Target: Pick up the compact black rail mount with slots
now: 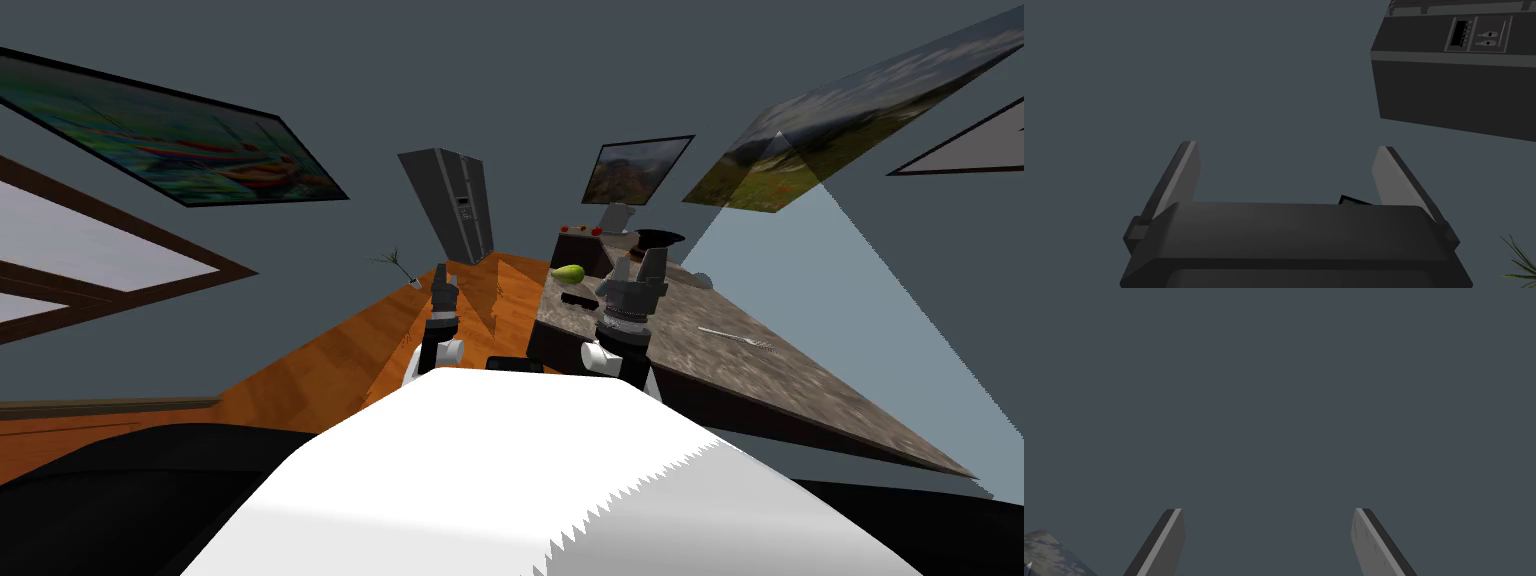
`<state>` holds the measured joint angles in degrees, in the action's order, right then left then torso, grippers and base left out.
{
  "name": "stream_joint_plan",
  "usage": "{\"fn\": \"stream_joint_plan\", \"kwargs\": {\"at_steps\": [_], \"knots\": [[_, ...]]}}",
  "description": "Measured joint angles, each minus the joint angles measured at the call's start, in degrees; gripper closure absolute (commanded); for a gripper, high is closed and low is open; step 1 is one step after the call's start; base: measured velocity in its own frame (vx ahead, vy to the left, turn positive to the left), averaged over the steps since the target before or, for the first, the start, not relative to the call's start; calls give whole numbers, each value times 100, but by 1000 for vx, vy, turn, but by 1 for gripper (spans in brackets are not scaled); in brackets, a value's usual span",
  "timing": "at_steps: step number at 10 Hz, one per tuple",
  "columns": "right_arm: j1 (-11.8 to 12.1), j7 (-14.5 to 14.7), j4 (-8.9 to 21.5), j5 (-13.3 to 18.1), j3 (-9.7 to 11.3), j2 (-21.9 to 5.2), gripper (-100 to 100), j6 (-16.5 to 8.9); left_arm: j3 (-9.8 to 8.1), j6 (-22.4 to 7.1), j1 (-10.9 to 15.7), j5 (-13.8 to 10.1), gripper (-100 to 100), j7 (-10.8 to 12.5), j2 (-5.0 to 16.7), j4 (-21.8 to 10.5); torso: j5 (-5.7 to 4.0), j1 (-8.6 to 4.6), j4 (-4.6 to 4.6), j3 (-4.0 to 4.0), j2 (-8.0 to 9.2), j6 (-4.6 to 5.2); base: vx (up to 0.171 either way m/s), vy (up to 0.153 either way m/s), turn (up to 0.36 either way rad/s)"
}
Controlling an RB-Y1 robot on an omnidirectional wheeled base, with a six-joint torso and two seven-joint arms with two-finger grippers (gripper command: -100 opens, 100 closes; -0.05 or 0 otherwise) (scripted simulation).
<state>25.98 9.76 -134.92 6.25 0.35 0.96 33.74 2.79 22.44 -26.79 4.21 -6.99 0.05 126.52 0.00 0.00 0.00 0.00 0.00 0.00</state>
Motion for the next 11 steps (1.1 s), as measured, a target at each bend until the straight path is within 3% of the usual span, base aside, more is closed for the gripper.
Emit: {"fn": "stream_joint_plan", "kwargs": {"at_steps": [2,5,11], "knots": [[45,52,46,-23,12,-316,-100,-32,1,0,0,0,0,0,-1,0,6,32,3,8,15,0,-75,112,-85],[330,230,172,-68,103,-831,-100,-23,2,0,1,0,0,0,-2,0,16,74,8,21,35,1,-84,177,-83],[703,558,521,-165,154,-1796,-100,-151,2,0,1,0,0,0,-2,0,14,61,8,20,35,0,-101,174,-94]]}}
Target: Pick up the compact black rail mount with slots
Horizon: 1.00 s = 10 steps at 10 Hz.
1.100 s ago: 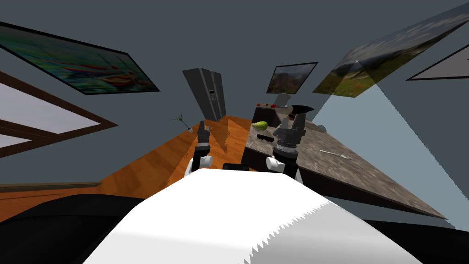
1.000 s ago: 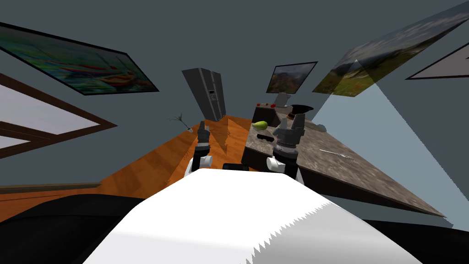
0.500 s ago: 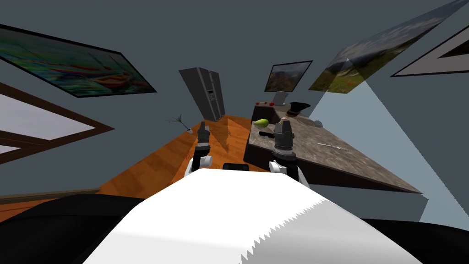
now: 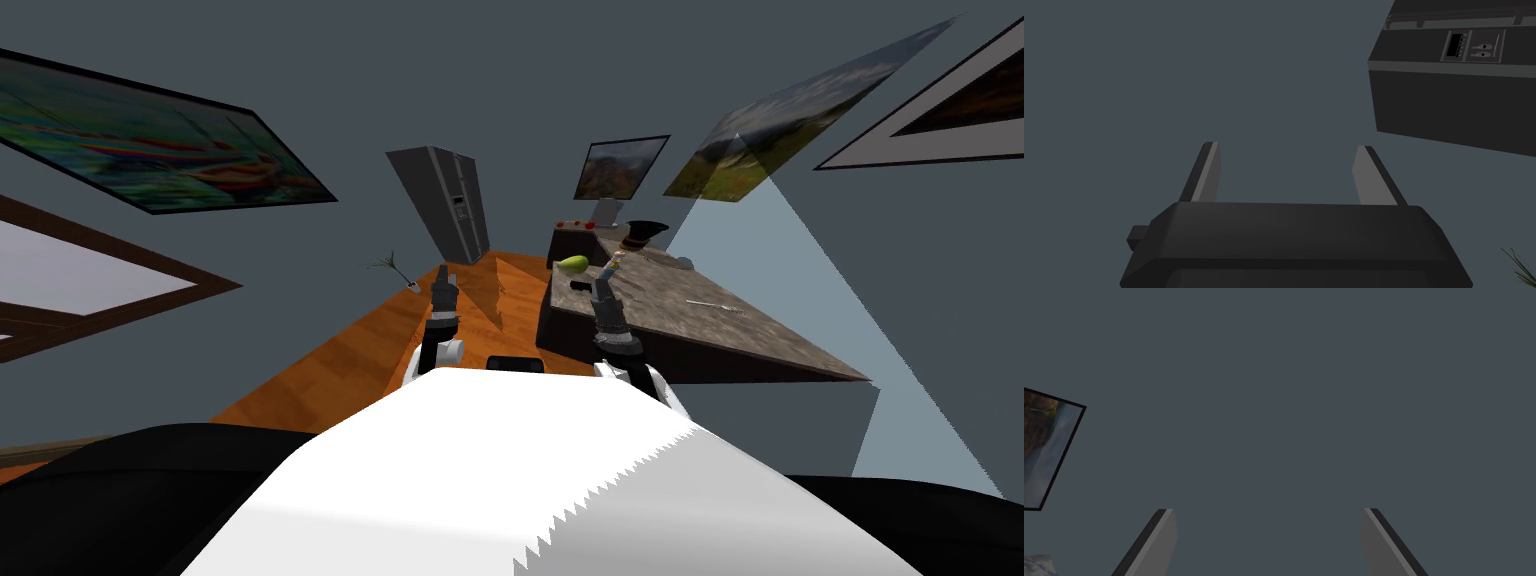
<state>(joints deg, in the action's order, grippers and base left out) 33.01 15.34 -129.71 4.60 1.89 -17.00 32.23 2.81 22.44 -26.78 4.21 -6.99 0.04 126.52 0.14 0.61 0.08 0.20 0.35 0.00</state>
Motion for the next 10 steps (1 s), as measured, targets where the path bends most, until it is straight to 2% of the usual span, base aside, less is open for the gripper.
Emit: {"fn": "stream_joint_plan", "kwargs": {"at_steps": [1,6,7,10], "knots": [[180,96,73,7,47,-156,-100,7,0,0,0,0,0,0,0,0,3,14,2,6,11,1,-84,155,-41],[333,309,522,-23,28,-935,-100,-80,0,0,0,0,0,0,1,0,-2,-14,-4,-11,-20,-2,-51,125,-42],[443,343,639,-41,-15,-1139,-100,-56,0,0,-1,0,0,0,1,0,-2,-14,-4,-12,-22,-1,-49,107,-32],[513,479,844,8,33,-1585,-100,-199,-1,0,0,0,0,0,1,0,-3,-21,-4,-12,-22,-2,-57,110,-26]]}}
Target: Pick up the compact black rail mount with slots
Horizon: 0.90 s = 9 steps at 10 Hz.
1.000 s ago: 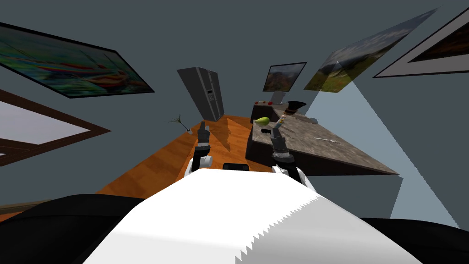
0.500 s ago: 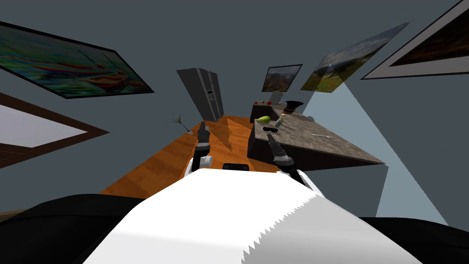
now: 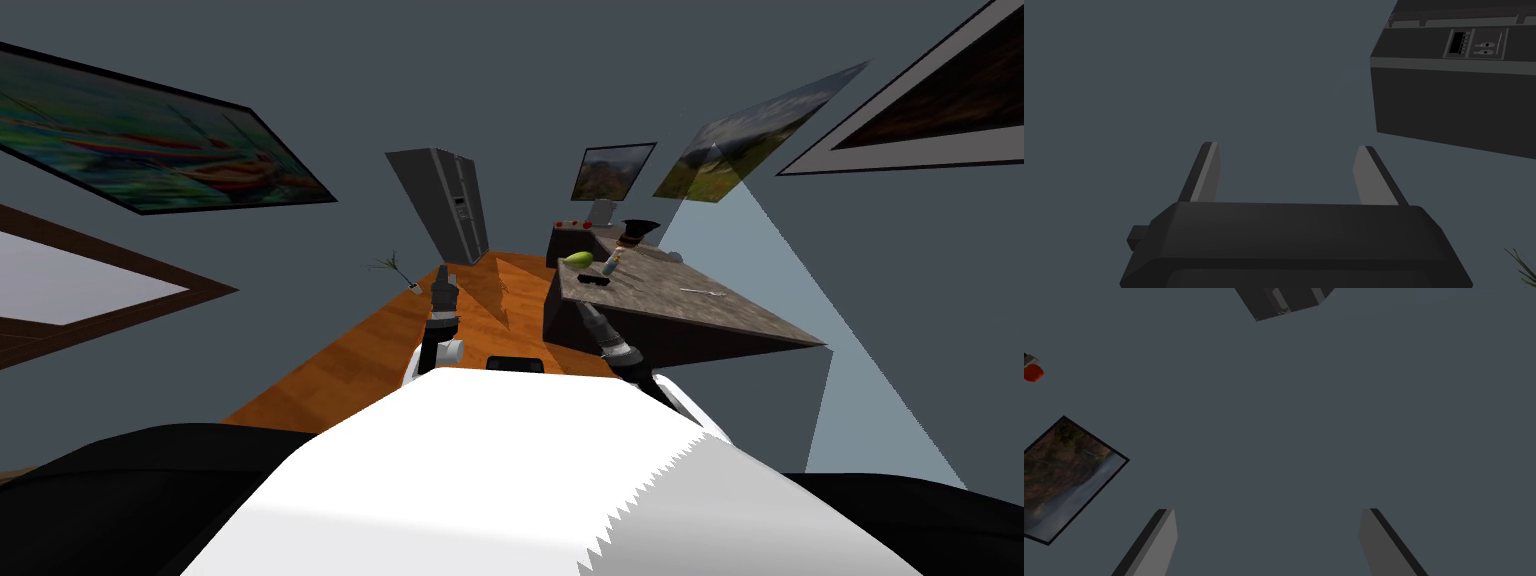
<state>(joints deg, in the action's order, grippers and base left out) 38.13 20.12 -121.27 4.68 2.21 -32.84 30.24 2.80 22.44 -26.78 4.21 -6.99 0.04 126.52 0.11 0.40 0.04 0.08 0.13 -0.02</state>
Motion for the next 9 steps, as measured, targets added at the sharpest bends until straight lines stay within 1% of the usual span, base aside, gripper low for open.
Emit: {"fn": "stream_joint_plan", "kwargs": {"at_steps": [1,3,5,6,7,8,9], "knots": [[-4,38,150,19,7,-183,-100,-39,0,0,0,0,0,0,0,0,-1,2,0,0,1,0,-42,97,-13],[116,146,411,84,48,-471,-100,8,0,0,0,0,0,0,0,0,0,4,-1,-2,-3,0,-40,108,-7],[179,193,691,117,26,-837,-100,37,0,0,0,0,0,0,0,0,0,4,-2,-6,-11,0,-22,103,5],[212,222,740,145,38,-1009,-100,3,0,0,-1,0,0,0,0,0,0,-5,-3,-8,-14,0,-22,80,35],[250,263,945,194,55,-1179,-100,31,0,0,0,0,0,0,0,0,-3,-9,-3,-8,-14,0,-18,61,7],[278,289,997,225,68,-1350,-100,13,-1,0,-1,0,0,0,1,0,-3,-16,-3,-9,-16,0,-5,23,-6],[278,299,1001,237,79,-1448,-100,-20,-1,0,-1,0,0,0,1,0,-6,-27,-4,-11,-20,-1,-5,52,46]]}}
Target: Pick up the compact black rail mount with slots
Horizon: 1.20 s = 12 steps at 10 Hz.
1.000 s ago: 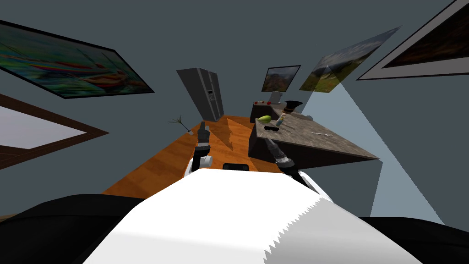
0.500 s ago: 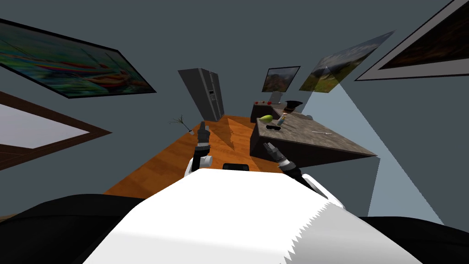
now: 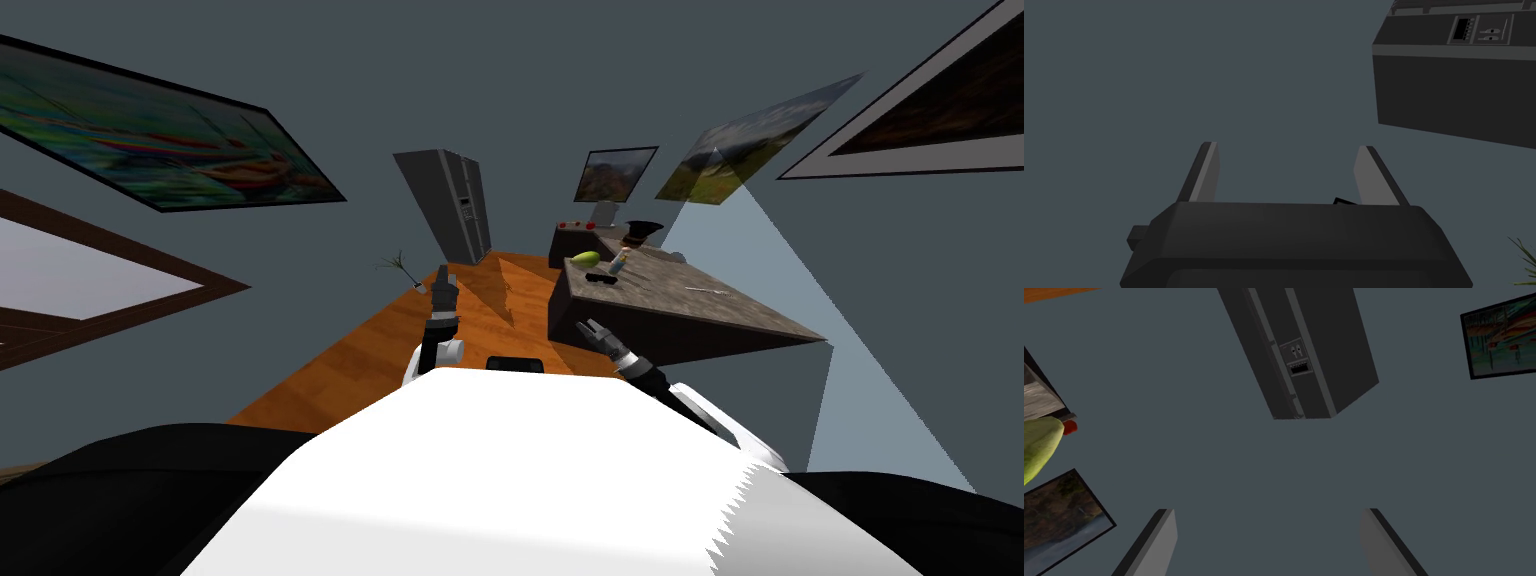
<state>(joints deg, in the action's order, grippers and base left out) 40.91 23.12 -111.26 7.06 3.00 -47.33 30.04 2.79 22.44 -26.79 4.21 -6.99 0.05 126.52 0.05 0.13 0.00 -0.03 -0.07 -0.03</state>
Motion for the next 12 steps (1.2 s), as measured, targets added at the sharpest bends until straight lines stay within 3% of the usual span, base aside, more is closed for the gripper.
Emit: {"fn": "stream_joint_plan", "kwargs": {"at_steps": [5,9,10,12], "knots": [[160,98,612,260,81,-842,-100,-3,0,0,0,0,0,0,0,0,1,7,-3,-7,-11,-1,10,57,45],[141,126,1003,449,200,-1459,-100,-9,0,0,0,0,0,0,0,0,-1,-5,-3,-8,-13,0,21,24,62],[186,161,1269,543,224,-1592,-100,94,0,0,0,0,0,0,0,0,-2,-3,-4,-10,-17,-1,37,19,53],[251,146,1260,595,211,-1889,-100,45,0,0,-1,0,0,0,0,0,-3,-10,-3,-8,-13,0,25,2,61]]}}
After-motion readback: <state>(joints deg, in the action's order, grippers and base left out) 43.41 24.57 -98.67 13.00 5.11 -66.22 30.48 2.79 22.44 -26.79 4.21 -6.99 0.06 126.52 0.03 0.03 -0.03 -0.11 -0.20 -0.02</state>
